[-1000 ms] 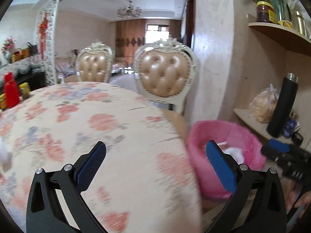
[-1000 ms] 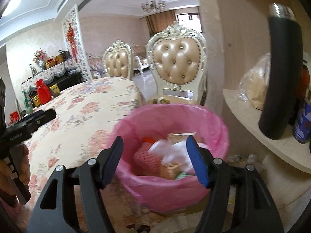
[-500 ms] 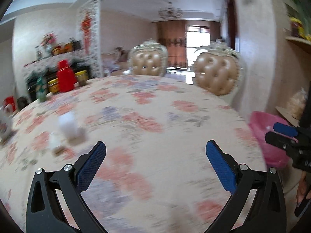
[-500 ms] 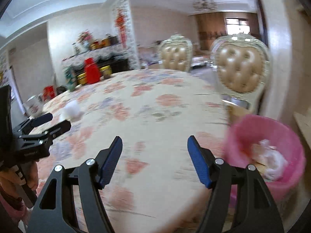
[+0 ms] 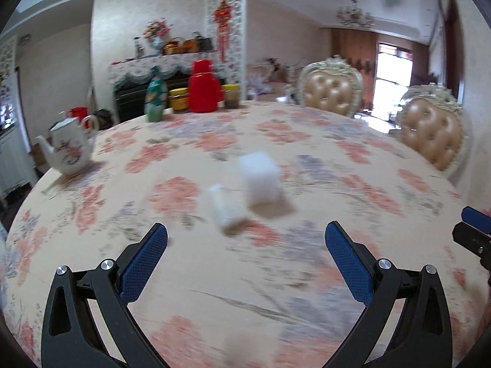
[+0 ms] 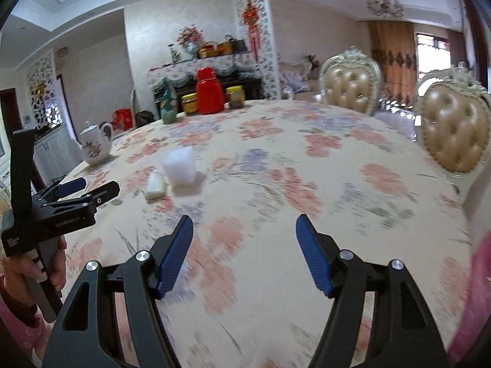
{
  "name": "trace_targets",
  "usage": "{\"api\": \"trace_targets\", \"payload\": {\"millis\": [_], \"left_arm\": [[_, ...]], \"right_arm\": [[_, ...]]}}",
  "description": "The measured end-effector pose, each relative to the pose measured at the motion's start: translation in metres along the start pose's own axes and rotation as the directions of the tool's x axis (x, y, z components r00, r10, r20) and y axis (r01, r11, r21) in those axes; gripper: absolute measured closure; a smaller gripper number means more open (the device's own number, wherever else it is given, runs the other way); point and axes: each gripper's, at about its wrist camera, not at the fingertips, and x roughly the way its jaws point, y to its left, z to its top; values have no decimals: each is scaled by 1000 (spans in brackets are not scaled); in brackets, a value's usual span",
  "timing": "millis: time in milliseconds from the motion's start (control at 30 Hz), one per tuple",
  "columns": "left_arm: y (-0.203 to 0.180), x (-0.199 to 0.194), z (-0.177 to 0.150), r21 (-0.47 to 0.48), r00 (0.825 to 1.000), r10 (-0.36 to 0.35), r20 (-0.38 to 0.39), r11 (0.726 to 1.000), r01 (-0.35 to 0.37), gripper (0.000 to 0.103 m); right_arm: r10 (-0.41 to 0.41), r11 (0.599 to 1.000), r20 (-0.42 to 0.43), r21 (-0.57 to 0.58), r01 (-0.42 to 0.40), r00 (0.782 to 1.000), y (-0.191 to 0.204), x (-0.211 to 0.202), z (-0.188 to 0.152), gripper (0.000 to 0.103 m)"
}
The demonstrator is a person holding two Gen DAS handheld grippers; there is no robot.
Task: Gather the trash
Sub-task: 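Move both open tools back over the table toward the foam block and box, then grasp the small white box with the left tool while the right tool grasps the white foam block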
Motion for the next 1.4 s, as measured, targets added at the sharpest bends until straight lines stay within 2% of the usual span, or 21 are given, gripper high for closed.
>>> {"api": "trace_targets", "payload": {"millis": [67, 233, 433, 633, 867, 933, 1000, 1100, 1167, 1233, 1300, 1367, 1400], "left_arm": [[13, 10, 0, -13, 999, 43, -22, 999, -43, 7], [43, 20, -3, -71, 994, 97, -43, 993, -100, 8], [64, 24, 1, -80, 986, 158, -44, 984, -161, 8], [81, 31, 9, -108, 985, 160, -61, 980, -166, 10], [81, 47, 15, -91, 984, 153, -94, 983, -162, 10], [79, 50, 17, -88, 984, 152, -98, 983, -160, 10], [75, 56, 19, -87, 984, 140, -106, 985, -149, 11], [64, 72, 21, -89, 985, 109, -137, 988, -122, 13], [55, 85, 23, -85, 982, 82, -168, 992, -97, 21], [42, 100, 25, -87, 979, 59, -193, 993, -77, 23], [34, 113, 27, -91, 976, 48, -213, 993, -69, 26], [24, 129, 29, -93, 969, 35, -244, 994, -60, 34], [20, 135, 29, -93, 966, 34, -255, 994, -60, 35]], "right_arm": [[16, 1000, -20, 1, -16, 1000, 7, 24, 9, 36], [62, 998, -83, -4, -62, 995, 27, 85, 26, 36], [118, 991, -136, -39, -124, 984, 64, 149, 43, 36], [137, 987, -185, -62, -151, 973, 93, 208, 61, 36], [133, 985, -257, -75, -157, 957, 116, 258, 72, 37], [118, 986, -271, -79, -144, 955, 115, 263, 74, 53], [132, 985, -267, -73, -157, 954, 109, 259, 75, 53], [119, 987, -236, -74, -140, 964, 94, 246, 75, 54], [110, 990, -226, -60, -126, 968, 77, 235, 74, 54], [106, 992, -219, -46, -119, 970, 63, 227, 74, 54], [103, 993, -210, -30, -112, 972, 49, 220, 74, 54], [102, 994, -202, -16, -108, 974, 39, 213, 73, 54], [106, 994, -199, -5, -110, 974, 33, 210, 72, 54]]}}
